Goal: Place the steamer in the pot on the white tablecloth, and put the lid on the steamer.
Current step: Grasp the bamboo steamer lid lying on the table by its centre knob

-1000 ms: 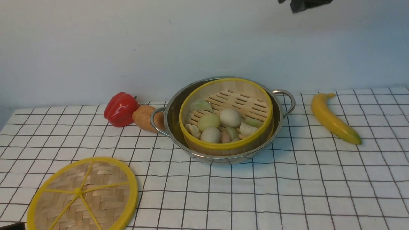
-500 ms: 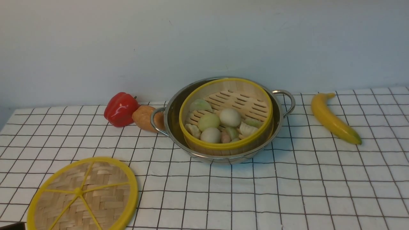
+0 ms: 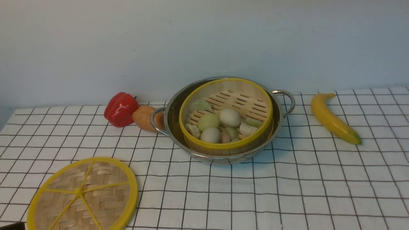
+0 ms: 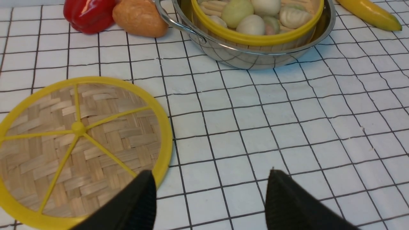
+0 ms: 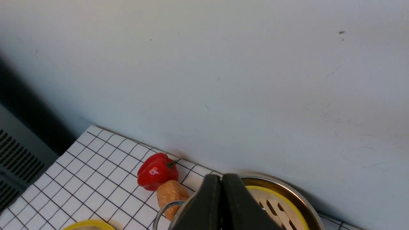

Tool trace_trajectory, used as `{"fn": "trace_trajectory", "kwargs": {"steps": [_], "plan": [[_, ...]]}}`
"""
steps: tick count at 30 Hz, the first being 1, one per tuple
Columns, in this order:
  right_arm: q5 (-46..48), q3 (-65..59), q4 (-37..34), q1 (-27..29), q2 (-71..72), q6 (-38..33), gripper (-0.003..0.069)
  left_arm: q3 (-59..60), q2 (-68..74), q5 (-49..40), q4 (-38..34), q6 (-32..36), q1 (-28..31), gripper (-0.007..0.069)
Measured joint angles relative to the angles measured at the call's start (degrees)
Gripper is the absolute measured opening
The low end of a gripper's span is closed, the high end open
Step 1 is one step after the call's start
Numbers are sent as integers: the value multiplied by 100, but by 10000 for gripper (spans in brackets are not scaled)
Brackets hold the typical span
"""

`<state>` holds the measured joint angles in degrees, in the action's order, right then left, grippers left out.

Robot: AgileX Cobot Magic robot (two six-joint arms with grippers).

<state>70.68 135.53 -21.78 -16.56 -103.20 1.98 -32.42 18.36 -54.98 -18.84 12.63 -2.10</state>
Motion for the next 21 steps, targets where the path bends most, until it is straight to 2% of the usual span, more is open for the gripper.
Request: {"fn": "trace_trajectory", "kwargs": {"steps": [3, 7, 14, 16, 17, 21], "plan": [[0, -91, 103, 0, 129, -137, 29, 0, 0, 0, 0, 0, 0, 432], [-6, -838, 287, 0, 890, -459, 37, 0, 0, 0, 11, 0, 0, 432], [-150, -3481, 1007, 0, 3376, -618, 52, 0, 0, 0, 11, 0, 0, 432], [-445, -4291, 1134, 0, 3986, -583, 59, 0, 0, 0, 11, 0, 0, 432], [-445, -4291, 1134, 0, 3986, -583, 59, 0, 0, 0, 11, 0, 0, 432], [-1726, -6367, 1330, 0, 5510, -429, 78, 0, 0, 0, 11, 0, 0, 432]]}}
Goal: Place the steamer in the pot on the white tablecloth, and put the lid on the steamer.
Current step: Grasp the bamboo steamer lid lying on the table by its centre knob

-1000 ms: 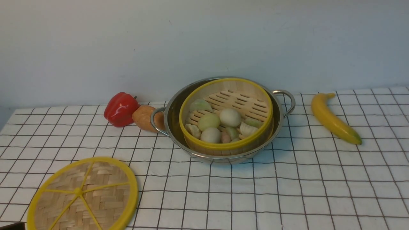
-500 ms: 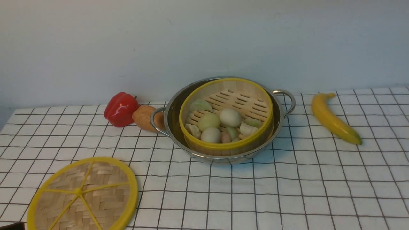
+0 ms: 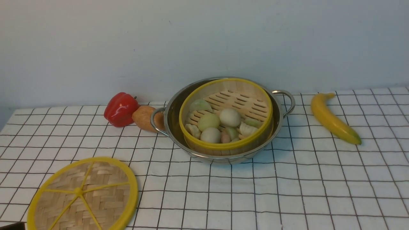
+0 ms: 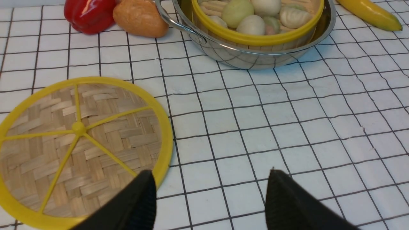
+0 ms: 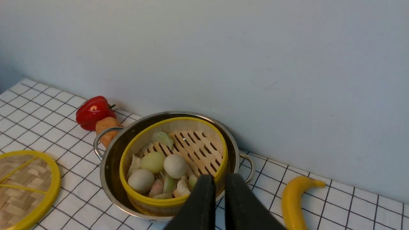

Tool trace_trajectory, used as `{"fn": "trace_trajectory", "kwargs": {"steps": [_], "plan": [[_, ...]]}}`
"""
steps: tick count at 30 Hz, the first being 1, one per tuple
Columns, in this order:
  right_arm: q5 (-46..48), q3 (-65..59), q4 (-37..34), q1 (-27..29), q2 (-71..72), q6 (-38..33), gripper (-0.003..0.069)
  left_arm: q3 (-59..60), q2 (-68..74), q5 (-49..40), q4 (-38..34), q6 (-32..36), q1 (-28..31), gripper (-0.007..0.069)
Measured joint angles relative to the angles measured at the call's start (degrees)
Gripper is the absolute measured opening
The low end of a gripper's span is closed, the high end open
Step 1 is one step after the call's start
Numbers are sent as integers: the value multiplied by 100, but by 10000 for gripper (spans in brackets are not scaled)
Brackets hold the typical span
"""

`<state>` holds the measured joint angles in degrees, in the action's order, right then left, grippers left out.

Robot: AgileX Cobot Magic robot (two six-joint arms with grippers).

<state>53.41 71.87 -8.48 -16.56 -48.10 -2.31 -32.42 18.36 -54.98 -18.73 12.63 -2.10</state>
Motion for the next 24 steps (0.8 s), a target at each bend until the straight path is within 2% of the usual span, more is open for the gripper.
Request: {"fn": "trace_trajectory", "kwargs": {"steps": [4, 11, 13, 18, 24], "plan": [[-722, -1307, -24, 211, 890, 21, 90, 0, 0, 0, 0, 0, 0, 432], [-1709, -3324, -190, 1255, 1967, 41, 111, 0, 0, 0, 0, 0, 0, 432], [-2247, -4010, -208, 1517, 2358, 41, 120, 0, 0, 0, 0, 0, 0, 432], [-3103, -5206, -137, 1664, 3295, 41, 137, 0, 0, 0, 0, 0, 0, 432], [-3573, -6434, -62, 1664, 4480, 41, 162, 0, 0, 0, 0, 0, 0, 432]]}}
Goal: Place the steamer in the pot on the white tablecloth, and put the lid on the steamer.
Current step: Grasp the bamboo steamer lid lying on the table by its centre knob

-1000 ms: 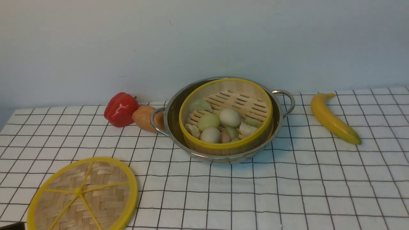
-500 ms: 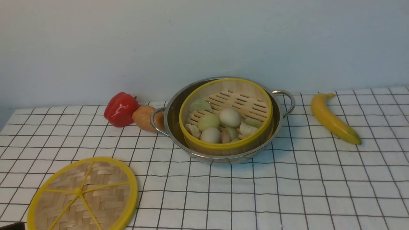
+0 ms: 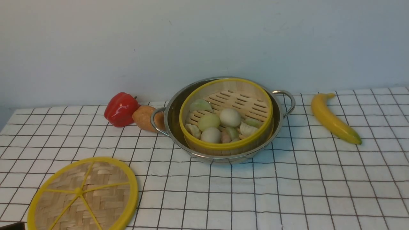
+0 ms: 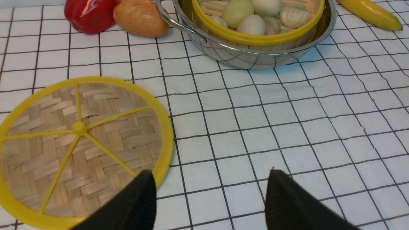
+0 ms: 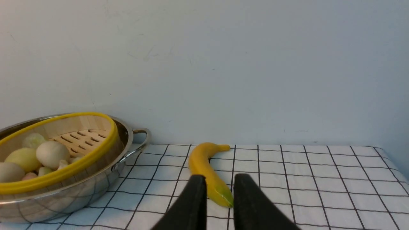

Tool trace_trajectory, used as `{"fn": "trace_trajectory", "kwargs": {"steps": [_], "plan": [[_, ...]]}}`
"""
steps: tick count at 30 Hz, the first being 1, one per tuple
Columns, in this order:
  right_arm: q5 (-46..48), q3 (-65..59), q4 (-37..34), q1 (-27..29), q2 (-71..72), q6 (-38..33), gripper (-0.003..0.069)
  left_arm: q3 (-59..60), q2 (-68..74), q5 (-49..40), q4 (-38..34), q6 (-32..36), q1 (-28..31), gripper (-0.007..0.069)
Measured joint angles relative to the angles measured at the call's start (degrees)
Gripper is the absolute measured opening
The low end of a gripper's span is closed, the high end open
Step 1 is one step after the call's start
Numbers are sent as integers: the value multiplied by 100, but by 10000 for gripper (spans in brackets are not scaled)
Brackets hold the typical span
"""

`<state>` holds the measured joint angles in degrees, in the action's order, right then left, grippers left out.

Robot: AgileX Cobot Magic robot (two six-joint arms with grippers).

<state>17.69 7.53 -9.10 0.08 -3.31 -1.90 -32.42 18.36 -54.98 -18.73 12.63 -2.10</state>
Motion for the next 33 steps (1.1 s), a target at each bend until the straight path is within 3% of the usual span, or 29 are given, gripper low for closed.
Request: {"fn": "trace_trajectory", "kwargs": {"steps": [8, 33], "plan": [[8, -781, 22, 1, 302, 0, 198, 0, 0, 0, 0, 0, 0, 432], [177, -798, 192, 1, 302, 0, 240, 0, 0, 0, 6, 0, -2, 432]]}}
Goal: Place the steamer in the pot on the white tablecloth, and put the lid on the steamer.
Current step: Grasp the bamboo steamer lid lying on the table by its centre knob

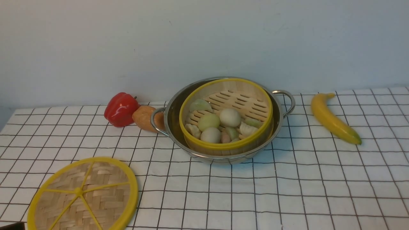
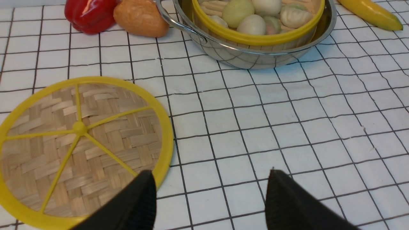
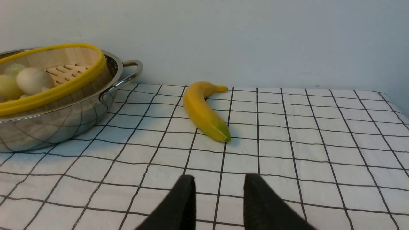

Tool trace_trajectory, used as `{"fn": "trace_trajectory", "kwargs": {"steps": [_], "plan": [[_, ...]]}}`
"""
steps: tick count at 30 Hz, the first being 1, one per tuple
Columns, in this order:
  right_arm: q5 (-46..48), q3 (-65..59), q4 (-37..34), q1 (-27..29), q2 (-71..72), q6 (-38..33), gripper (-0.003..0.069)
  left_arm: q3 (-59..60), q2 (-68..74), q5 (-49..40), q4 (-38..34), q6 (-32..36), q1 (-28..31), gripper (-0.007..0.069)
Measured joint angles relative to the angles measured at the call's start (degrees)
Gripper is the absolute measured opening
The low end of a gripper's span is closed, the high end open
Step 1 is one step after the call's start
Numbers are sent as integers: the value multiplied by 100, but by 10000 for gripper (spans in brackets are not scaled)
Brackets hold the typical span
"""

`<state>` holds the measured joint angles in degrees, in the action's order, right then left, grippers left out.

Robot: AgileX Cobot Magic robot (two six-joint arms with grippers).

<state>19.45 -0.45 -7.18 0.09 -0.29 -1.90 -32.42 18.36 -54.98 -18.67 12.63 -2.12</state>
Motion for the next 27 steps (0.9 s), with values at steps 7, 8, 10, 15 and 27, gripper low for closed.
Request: {"fn": "trace_trajectory", "kwargs": {"steps": [7, 8, 10, 15, 27], "plan": [[-5, 0, 0, 0, 0, 0, 240, 0, 0, 0, 0, 0, 0, 432], [-5, 0, 0, 0, 0, 0, 240, 0, 0, 0, 0, 0, 0, 432], [-5, 0, 0, 0, 0, 0, 240, 0, 0, 0, 0, 0, 0, 432], [-5, 0, 0, 0, 0, 23, 240, 0, 0, 0, 0, 16, 0, 432], [-5, 0, 0, 0, 0, 50, 240, 0, 0, 267, 0, 43, 0, 432]]}}
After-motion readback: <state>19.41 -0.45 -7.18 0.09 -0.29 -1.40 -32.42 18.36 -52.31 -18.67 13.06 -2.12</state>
